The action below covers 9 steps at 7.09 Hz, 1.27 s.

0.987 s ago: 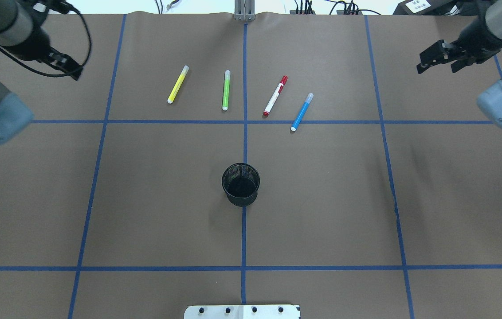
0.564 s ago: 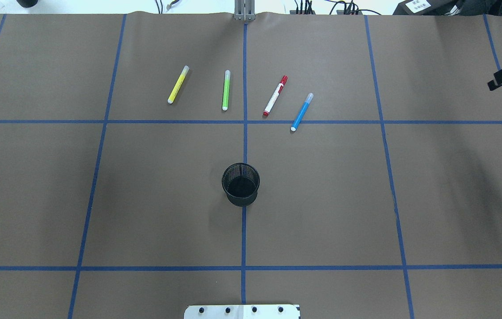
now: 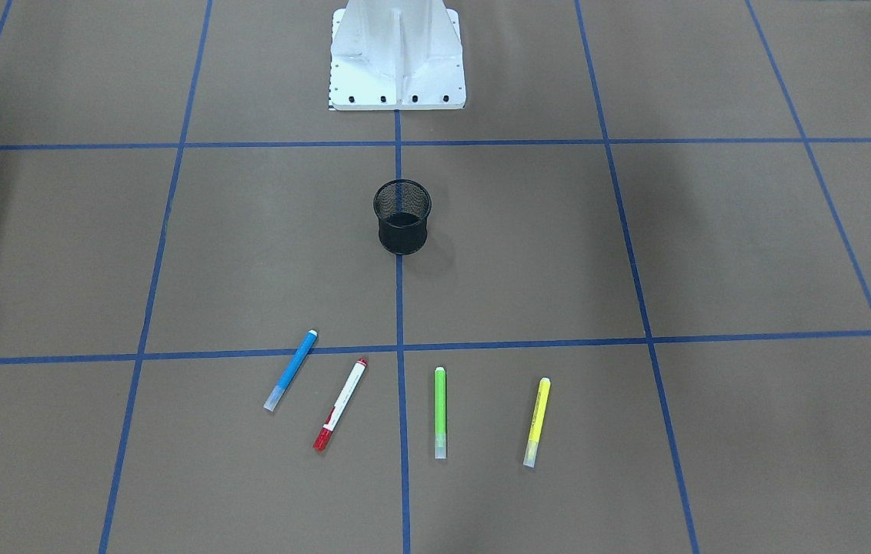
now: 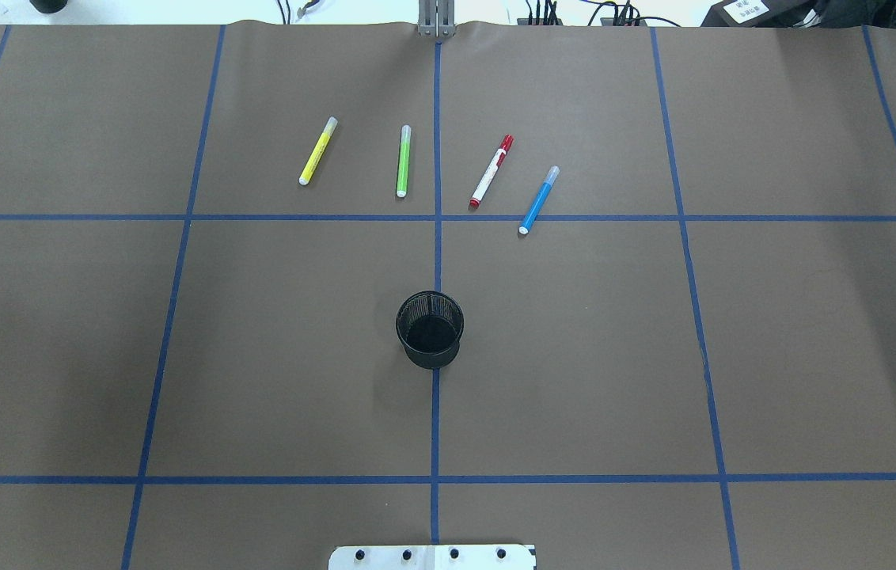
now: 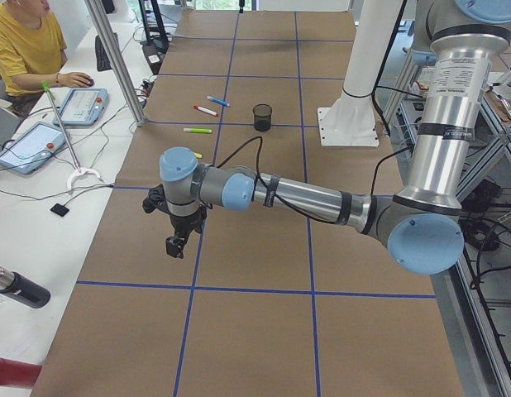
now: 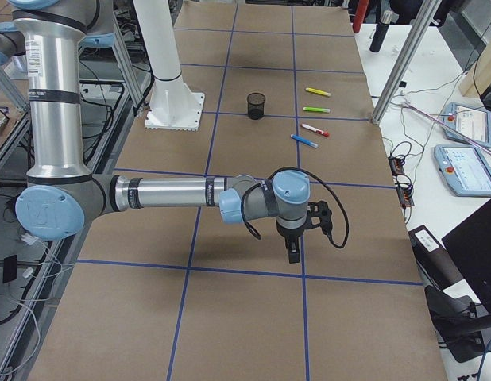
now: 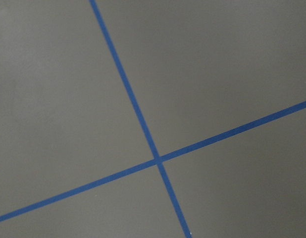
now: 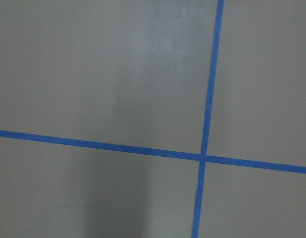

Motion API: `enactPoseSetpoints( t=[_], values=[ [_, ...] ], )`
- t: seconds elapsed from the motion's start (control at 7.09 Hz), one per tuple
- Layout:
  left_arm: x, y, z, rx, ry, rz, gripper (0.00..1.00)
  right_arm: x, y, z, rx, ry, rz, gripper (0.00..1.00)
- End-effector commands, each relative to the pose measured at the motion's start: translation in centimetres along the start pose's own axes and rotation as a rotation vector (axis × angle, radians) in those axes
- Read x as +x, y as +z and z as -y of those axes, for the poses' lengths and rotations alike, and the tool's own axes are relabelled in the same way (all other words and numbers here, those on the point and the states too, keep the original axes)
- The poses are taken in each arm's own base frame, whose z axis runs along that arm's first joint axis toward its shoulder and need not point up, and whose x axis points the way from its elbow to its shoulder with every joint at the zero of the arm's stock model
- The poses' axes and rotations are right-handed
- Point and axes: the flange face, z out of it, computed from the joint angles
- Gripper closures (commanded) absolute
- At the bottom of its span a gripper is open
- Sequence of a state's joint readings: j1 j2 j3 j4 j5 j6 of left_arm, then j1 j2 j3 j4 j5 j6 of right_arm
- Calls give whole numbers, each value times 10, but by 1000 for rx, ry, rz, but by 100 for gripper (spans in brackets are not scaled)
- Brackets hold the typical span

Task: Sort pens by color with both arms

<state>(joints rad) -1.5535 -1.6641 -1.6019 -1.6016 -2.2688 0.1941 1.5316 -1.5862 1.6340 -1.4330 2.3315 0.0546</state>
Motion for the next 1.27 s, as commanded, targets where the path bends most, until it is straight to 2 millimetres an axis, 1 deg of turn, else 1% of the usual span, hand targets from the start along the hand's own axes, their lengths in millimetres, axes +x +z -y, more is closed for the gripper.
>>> enactPoseSetpoints(
  t=[0.0,0.14,0.28,0.56,0.71,1.13],
  values=[
    [-15,-5,-20,4,-49,-7,0,20,-7,-13,-51,12,-8,1],
    [-13,-5,-24,1,-51,-12,0,24,-3,-16,-58,19,-11,1],
    [-12,-6,-23,2,-49,-12,0,24,-4,-16,-56,16,-21,1],
    [-10,-10,-20,17,-30,-10,0,27,-1,-24,-59,28,-27,1],
    [-7,-14,-19,25,-23,-8,0,27,-1,-24,-59,32,-26,0],
    [-8,-7,-29,11,-33,-10,0,28,-1,-25,-60,33,-27,0]
  ],
)
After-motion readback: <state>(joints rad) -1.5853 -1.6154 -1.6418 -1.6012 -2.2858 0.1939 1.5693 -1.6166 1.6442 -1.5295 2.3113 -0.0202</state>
